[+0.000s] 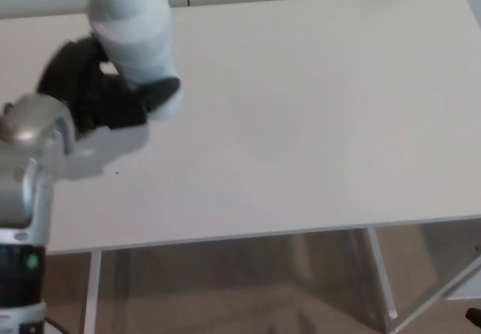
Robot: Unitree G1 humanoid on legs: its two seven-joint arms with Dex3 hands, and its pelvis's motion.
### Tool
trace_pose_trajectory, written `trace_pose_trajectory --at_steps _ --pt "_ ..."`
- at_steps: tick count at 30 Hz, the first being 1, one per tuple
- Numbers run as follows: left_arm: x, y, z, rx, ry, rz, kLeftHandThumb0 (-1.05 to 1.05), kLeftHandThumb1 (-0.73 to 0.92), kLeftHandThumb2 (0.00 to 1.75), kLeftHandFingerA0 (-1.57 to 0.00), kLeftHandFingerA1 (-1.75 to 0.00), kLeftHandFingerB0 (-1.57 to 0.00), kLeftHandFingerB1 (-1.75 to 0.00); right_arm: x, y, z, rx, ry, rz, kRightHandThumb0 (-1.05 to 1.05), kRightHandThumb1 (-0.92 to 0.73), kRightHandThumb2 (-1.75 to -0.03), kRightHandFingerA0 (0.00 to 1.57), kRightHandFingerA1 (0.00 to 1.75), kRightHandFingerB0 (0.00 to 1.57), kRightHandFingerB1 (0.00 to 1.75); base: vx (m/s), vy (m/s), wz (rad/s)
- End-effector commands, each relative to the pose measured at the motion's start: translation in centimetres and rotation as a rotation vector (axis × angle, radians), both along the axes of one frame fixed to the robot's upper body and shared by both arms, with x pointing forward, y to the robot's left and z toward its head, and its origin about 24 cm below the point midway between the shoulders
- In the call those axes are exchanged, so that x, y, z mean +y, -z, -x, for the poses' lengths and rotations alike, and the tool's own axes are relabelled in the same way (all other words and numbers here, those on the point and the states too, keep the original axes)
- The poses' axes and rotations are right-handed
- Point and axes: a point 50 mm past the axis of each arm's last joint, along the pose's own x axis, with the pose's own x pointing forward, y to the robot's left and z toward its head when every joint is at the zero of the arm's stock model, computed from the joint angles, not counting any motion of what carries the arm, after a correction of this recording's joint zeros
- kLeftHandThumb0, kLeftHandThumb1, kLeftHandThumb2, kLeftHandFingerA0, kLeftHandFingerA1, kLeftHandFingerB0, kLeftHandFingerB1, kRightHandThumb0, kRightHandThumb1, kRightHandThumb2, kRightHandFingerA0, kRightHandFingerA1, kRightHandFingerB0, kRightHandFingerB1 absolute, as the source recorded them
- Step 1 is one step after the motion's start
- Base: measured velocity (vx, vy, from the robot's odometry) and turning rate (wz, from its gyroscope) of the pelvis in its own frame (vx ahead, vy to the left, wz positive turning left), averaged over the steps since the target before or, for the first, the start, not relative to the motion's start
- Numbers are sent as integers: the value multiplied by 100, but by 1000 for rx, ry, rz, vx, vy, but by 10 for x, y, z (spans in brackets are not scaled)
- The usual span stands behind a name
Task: The robot picks up a bottle from a person using its left hand and walk towards the table in frontand put the bottle on the table.
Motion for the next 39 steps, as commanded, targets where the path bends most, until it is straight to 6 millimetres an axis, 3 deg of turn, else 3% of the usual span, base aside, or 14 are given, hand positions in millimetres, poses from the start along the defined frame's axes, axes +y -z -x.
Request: trace_pose_trajectory --at_steps 1,5,10,11,15,16,20,30,31,32,33,39 --pt "-19 7 14 22 55 -16 -15 87 65 -96 -142 -66 -91 -5 -2 1 -1 12 12 -37 -43 -91 68 86 37 67 0 0 0" --pt "-34 16 24 14 102 -66 -12 89 66 -99 -142 -68 -95 -5 -2 1 5 3 26 -36 -46 -90 69 86 36 65 0 0 0" --pt "-44 31 32 8 160 -91 -9 91 66 -99 -138 -65 -97 -1 -2 -1 -13 1 16 -41 -37 -88 69 87 41 68 0 0 0" --pt "-46 34 33 22 155 -89 -8 91 66 -99 -140 -66 -96 0 -2 -1 -17 -5 14 -41 -44 -72 66 90 42 67 0 0 0" --pt "-49 43 35 37 152 -97 -7 90 70 -96 -146 -68 -93 0 -2 -1 -15 -24 29 -41 -46 -73 65 88 41 67 0 0 0" --pt "-50 45 35 41 149 -96 -8 91 69 -95 -147 -68 -94 0 -2 0 -13 -23 27 -40 -39 -90 69 86 40 67 0 0 0" --pt "-50 52 35 48 139 -102 -5 91 70 -95 -147 -67 -94 -2 -2 1 0 -16 30 -36 -44 -90 69 86 40 68 0 0 0" --pt "-33 55 16 47 60 -66 -7 91 69 -92 -151 -63 -98 -7 -2 3 8 -13 35 -37 -45 -89 69 85 39 67 0 0 0" --pt "-30 54 13 43 49 -49 -10 90 69 -92 -152 -62 -98 -7 -2 3 7 -9 34 -33 -51 -75 68 88 41 67 0 0 0" --pt "-26 52 9 52 24 -11 -14 88 70 -95 -150 -61 -98 -7 -2 3 10 -3 31 -33 -49 -75 70 89 41 68 0 0 0" --pt "-24 50 5 52 10 15 -14 88 70 -94 -149 -61 -98 -6 -2 3 10 -1 31 -36 -43 -88 72 88 42 69 0 0 0" --pt "-15 42 -9 45 -58 92 -16 84 72 -95 -149 -65 -98 -4 -2 2 1 -13 23 -38 -43 -90 68 86 40 68 0 0 0"
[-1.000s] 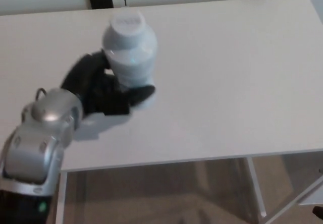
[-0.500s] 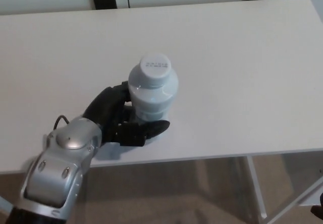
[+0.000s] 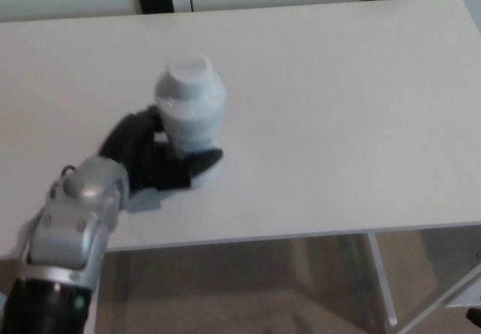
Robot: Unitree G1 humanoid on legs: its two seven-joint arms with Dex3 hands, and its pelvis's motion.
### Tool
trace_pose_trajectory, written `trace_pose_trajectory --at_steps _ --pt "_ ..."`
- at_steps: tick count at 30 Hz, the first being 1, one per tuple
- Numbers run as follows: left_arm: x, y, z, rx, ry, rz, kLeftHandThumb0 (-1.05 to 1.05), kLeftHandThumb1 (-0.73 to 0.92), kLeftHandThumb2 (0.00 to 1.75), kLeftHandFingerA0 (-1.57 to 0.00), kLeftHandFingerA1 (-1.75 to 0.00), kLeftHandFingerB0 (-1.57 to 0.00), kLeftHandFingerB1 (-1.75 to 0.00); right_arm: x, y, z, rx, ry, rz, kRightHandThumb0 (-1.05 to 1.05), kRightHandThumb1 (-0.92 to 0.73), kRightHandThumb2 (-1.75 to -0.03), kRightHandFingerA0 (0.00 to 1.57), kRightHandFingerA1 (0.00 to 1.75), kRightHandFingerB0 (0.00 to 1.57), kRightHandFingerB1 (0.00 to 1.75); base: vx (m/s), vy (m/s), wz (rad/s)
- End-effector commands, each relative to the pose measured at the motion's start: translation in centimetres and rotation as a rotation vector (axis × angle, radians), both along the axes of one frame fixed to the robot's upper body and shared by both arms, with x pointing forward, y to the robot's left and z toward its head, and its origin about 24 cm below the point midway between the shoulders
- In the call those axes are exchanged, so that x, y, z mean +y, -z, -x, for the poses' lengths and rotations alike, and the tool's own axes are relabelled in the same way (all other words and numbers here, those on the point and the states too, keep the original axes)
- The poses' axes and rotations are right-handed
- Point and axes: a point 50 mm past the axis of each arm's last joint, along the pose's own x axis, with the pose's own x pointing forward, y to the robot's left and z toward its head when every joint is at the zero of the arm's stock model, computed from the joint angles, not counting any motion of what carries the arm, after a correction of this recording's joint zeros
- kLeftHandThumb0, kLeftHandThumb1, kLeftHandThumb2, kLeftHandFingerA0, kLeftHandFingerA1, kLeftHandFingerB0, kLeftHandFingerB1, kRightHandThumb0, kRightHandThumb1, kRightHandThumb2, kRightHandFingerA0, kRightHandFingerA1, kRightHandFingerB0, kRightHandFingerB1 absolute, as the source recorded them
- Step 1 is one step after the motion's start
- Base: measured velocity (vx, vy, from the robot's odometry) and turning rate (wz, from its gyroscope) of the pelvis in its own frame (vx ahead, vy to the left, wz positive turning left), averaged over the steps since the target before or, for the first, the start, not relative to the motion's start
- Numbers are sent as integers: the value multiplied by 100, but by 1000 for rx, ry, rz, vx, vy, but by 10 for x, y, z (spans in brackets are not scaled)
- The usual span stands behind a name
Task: The robot picks up a bottle from a person using its left hand and walk towards the table in frontand put the bottle on the table.
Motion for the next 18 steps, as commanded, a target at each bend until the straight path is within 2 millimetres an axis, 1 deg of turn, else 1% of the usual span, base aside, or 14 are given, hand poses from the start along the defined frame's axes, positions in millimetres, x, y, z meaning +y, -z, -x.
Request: trace_pose_trajectory --at_steps 1,2,5,6,7,10,15,16,18 --pt "4 -14 -13 -72 -39 68 -13 86 68 -97 -147 -65 -102 -4 -1 2 -1 2 12 -37 -43 -91 70 87 39 67 0 0 0" --pt "4 -15 -15 -74 -41 72 -16 84 72 -95 -148 -64 -98 -4 -2 2 0 0 16 -39 -42 -90 70 87 39 67 0 0 0" --pt "4 -15 -17 -76 -53 74 -12 85 71 -96 -149 -68 -99 -4 -2 0 4 -5 24 -38 -44 -90 69 85 38 66 0 0 0" --pt "4 -15 -17 -80 -53 72 -11 87 69 -93 -151 -69 -102 -4 -2 -1 2 -7 25 -37 -50 -76 66 87 39 66 0 0 0" --pt "3 -14 -17 -82 -52 72 -10 87 69 -93 -151 -70 -102 -3 -2 -1 0 -7 25 -37 -44 -90 69 86 42 68 0 0 0" --pt "1 -12 -16 -79 -47 70 -11 86 70 -92 -151 -68 -100 -3 -2 0 -2 -5 20 -38 -44 -91 68 85 40 68 0 0 0" --pt "-1 -8 -14 -74 -39 91 -10 85 72 -92 -150 -67 -99 -4 -2 -1 -1 -6 21 -36 -43 -90 71 86 40 67 0 0 0" --pt "-1 -7 -14 -74 -38 91 -11 84 72 -94 -148 -70 -100 -3 -2 0 -2 -8 19 -38 -43 -90 68 84 39 67 0 0 0" --pt "-1 -5 -13 -74 -33 84 -11 84 72 -93 -149 -69 -99 -4 -2 0 -3 -10 16 -39 -43 -90 68 84 39 67 0 0 0"
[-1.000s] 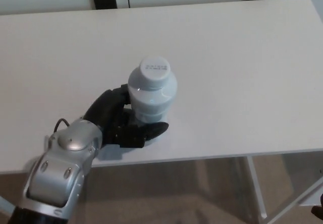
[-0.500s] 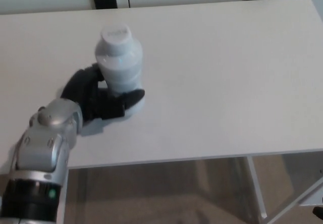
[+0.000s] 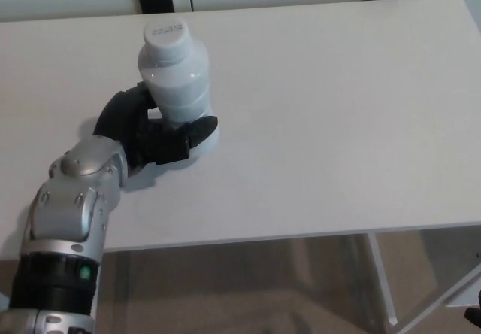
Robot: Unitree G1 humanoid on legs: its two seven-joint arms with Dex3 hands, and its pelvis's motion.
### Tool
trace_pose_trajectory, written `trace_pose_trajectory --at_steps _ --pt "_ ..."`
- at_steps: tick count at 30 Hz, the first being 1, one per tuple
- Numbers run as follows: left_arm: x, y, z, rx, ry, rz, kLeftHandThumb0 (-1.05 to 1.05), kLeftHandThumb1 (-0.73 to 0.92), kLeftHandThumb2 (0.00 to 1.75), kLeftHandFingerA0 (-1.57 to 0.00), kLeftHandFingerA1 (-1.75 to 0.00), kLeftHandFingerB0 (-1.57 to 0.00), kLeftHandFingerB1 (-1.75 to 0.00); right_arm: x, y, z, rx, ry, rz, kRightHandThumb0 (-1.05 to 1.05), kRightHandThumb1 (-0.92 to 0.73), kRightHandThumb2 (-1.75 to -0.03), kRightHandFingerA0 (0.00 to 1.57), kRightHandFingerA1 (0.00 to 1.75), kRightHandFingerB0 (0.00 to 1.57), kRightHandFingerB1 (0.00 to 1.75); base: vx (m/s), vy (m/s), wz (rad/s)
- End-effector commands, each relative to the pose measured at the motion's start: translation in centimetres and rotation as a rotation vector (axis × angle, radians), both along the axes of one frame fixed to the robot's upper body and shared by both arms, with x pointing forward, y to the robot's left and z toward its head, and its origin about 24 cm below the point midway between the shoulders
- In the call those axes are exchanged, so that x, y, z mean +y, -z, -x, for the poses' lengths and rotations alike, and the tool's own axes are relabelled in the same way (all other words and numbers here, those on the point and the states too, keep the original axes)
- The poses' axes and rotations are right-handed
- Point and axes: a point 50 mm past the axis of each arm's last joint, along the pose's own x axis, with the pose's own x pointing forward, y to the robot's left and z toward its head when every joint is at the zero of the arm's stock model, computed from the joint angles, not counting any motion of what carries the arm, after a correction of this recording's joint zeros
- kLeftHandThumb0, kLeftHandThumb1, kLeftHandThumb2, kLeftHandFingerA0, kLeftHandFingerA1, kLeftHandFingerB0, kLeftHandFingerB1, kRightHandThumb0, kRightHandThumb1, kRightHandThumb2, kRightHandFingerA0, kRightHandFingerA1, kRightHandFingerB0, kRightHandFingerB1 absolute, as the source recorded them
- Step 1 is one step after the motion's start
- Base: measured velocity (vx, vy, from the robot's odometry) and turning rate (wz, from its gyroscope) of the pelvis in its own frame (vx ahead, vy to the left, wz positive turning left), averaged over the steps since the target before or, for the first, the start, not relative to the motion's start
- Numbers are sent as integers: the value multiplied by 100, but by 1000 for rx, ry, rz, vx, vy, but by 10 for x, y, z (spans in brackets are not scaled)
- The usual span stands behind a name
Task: The robot picks up a bottle from a person using its left hand and walk towards the table in frontand put the bottle on the table.
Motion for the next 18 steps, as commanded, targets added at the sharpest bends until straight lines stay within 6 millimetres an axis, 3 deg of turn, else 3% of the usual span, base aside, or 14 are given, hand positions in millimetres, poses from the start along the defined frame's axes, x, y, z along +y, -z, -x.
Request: trace_pose_trajectory --at_steps 1,18 --pt "1 0 0 -50 4 13 -11 87 69 -90 -152 -66 -98 -5 -2 1 -4 2 15 -39 -43 -90 68 84 39 67 0 0 0" --pt "5 13 3 -26 -4 -5 -12 86 69 -87 -153 -64 -95 -4 -3 -1 -5 2 22 -39 -42 -90 72 86 42 68 0 0 0"
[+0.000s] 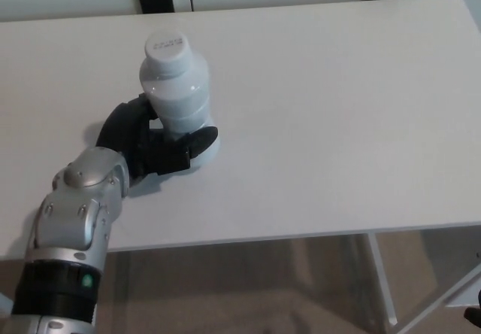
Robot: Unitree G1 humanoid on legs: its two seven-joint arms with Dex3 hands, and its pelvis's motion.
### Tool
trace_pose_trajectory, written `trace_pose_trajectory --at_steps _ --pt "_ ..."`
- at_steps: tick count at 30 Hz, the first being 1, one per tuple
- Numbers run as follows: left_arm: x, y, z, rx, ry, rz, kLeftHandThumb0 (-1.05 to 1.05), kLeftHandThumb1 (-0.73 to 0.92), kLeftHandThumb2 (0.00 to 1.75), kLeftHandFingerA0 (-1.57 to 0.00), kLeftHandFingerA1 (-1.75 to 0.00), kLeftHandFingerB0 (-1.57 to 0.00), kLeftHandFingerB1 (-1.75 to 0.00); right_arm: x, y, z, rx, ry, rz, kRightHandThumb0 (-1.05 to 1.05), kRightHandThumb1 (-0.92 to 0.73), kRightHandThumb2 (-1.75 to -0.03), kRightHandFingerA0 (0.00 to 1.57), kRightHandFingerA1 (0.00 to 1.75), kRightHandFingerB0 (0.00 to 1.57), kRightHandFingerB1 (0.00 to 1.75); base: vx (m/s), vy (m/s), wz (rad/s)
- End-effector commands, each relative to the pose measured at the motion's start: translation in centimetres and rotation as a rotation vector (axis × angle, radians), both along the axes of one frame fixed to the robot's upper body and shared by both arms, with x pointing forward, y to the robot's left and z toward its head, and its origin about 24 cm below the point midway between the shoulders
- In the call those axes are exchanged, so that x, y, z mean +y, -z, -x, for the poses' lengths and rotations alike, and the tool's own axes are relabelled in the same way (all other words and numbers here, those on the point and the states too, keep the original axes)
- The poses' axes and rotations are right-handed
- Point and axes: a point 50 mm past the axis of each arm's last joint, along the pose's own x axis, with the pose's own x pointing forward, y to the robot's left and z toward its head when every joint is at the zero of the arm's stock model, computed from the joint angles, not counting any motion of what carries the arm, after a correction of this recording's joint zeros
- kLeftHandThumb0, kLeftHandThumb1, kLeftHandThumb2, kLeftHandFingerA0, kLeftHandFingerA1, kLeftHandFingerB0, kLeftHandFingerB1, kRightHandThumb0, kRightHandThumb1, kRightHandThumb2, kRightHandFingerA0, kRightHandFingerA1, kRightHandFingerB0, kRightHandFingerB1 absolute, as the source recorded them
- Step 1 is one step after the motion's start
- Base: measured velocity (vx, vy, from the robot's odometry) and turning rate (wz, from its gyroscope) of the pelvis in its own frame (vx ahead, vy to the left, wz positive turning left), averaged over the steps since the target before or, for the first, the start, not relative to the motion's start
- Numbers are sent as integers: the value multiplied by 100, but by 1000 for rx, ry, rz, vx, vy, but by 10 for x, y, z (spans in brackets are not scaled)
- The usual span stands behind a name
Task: The robot picks up a bottle from a person using its left hand and walk towards the table in frontand put the bottle on the table.
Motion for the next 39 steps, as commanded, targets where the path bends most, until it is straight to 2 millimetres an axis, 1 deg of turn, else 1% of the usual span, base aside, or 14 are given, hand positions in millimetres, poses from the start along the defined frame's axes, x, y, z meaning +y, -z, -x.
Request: trace_pose_trajectory --at_steps 1,17,19,24,26,27,28,29,30,31,32,33,34,39 --pt "3 0 0 -37 0 -11 -12 86 69 -88 -152 -65 -95 -5 -3 0 -4 5 23 -37 -43 -90 70 85 42 68 0 0 0" --pt "-3 4 3 -80 76 -175 -8 85 75 -94 -142 -69 -95 -5 -6 -8 -20 8 19 -39 -40 -89 72 87 40 68 0 0 0" --pt "-5 3 5 -99 102 -224 -7 87 71 -89 -142 -69 -90 -4 -7 -9 -18 1 28 -40 -45 -75 69 85 39 65 0 0 0" --pt "-9 7 8 -147 162 -310 -9 86 69 -93 -138 -73 -73 -5 -7 -10 -21 9 23 -39 -37 -90 71 84 40 67 0 0 0" --pt "-10 8 9 -158 185 -327 -6 87 65 -103 -109 -70 -56 -5 -7 -10 -21 11 20 -39 -40 -90 73 86 40 68 0 0 0" --pt "-11 9 9 -158 191 -327 -6 87 65 -103 -109 -70 -56 -5 -7 -10 -22 13 18 -39 -40 -90 73 86 40 68 0 0 0" --pt "-12 11 11 -137 194 -339 -18 80 64 -84 -62 -51 -41 -5 -8 -11 -22 11 20 -38 -46 -76 71 87 41 67 0 0 0" --pt "-13 13 13 -115 210 -357 -28 78 63 -57 -46 -40 -35 -5 -8 -11 -21 11 22 -40 -40 -90 74 87 41 68 0 0 0" --pt "-13 14 13 -111 233 -377 -39 75 62 -36 -38 -30 -32 -5 -8 -11 -21 12 22 -40 -40 -89 74 87 41 68 0 0 0" --pt "-13 14 14 -112 257 -398 -39 75 62 -36 -38 -30 -32 -5 -8 -11 -21 13 20 -40 -40 -89 74 87 41 68 0 0 0" --pt "-13 16 14 -96 278 -404 -48 73 62 -18 -32 -19 -28 -5 -8 -11 -21 12 21 -41 -39 -90 74 87 41 68 0 0 0" --pt "-12 18 14 -93 285 -411 -70 52 86 0 -23 -5 -24 -5 -8 -12 -21 8 25 -40 -47 -76 72 88 41 67 0 0 0" --pt "-11 21 15 -97 293 -441 -78 55 90 -2 -20 -4 -18 -5 -9 -13 -24 7 25 -40 -41 -89 73 86 41 68 0 0 0" --pt "-9 22 14 -113 292 -486 -87 58 91 0 -7 0 -5 -5 -11 -16 -39 8 17 -40 -39 -91 73 88 41 69 0 0 0"
